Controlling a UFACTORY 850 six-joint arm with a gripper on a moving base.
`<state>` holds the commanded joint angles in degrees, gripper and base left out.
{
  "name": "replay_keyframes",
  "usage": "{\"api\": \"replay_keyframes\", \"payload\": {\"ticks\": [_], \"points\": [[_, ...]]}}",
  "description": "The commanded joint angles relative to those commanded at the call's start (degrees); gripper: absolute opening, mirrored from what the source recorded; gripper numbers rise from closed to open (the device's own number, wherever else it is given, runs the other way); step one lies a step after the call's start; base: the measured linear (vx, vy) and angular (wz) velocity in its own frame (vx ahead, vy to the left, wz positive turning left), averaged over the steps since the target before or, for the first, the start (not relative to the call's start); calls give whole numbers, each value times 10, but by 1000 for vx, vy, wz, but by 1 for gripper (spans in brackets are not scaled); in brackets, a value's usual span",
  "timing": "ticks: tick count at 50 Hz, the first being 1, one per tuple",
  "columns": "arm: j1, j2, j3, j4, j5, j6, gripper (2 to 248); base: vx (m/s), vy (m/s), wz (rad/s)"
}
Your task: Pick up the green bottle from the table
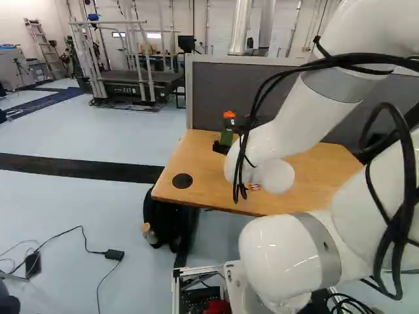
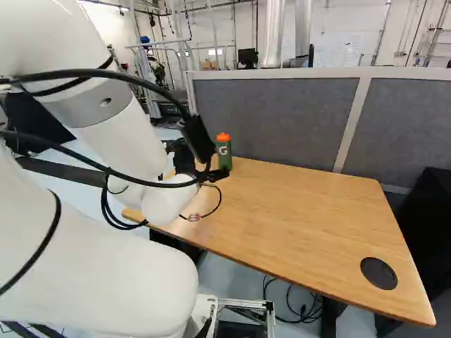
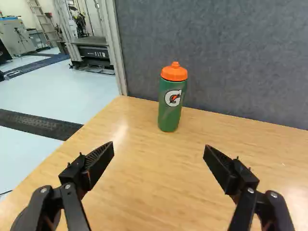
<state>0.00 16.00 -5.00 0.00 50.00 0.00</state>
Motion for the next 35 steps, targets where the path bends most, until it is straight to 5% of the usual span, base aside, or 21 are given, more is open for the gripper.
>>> {"api": "replay_keyframes", "payload": {"ticks": [35], "points": [[-3, -8, -7, 0, 0, 0, 247, 25, -6, 0]]}}
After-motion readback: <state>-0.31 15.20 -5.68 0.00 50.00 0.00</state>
